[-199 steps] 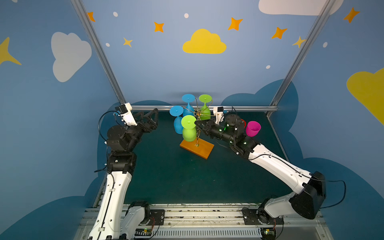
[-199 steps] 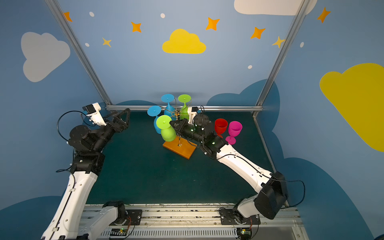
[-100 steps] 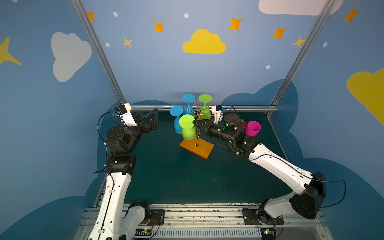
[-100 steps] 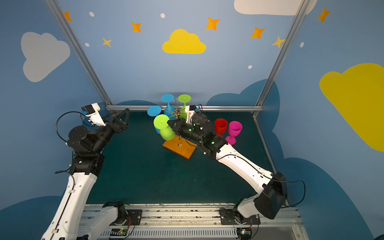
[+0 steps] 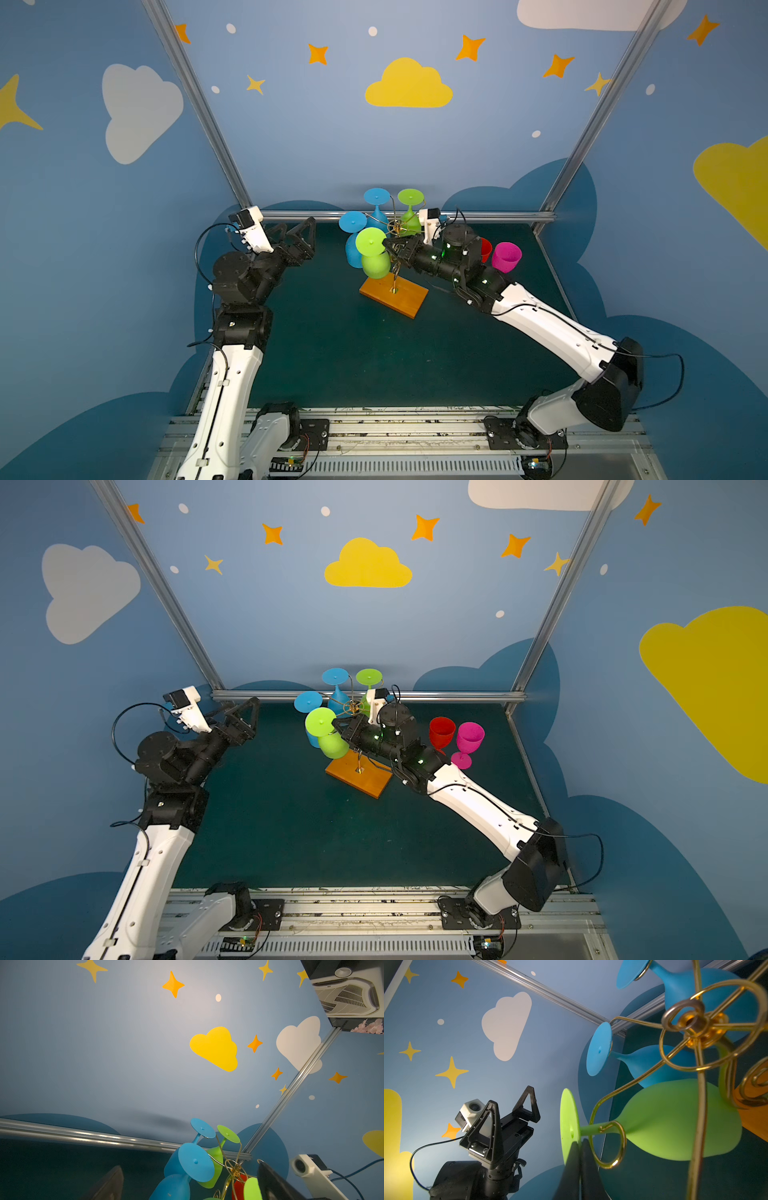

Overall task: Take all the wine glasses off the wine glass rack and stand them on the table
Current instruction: 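Close the right gripper on the lime-green glass's foot rim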

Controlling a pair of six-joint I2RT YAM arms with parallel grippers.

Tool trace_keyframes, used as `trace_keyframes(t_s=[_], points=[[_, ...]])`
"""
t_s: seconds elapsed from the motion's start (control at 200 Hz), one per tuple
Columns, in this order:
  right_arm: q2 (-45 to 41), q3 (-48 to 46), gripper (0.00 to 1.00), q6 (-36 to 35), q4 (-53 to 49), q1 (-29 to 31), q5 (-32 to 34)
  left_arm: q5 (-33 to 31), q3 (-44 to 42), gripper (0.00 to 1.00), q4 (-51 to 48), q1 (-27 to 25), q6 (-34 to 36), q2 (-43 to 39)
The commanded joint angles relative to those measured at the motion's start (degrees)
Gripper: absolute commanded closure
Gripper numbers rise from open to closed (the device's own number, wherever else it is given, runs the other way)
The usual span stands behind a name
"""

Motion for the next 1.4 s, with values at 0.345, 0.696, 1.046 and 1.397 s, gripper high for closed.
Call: trace_keyframes(t_s=[0.345, 0.696, 1.046, 1.397], points=[[0.8, 1.9, 1.00, -0.9, 0.6, -1.5, 2.5, -0.4, -0.3, 0.01, 0.1, -0.1, 0.9, -0.9], [1.1, 1.8, 1.00, -0.2, 0.6, -2.6, 2.5, -0.5, -0.3, 0.01, 0.1, -0.2, 1.0, -0.8], [0.4, 0.9, 1.00, 0.0, -0.4, -2.9, 3.8, -0.5, -0.3, 0.01, 0.1, -0.1, 1.1, -0.8], [-2.3, -1.7, 1.00, 0.2, -0.8, -3.2, 5.3, -0.6, -0.3, 0.01, 0.1, -0.2, 1.1, -1.0]])
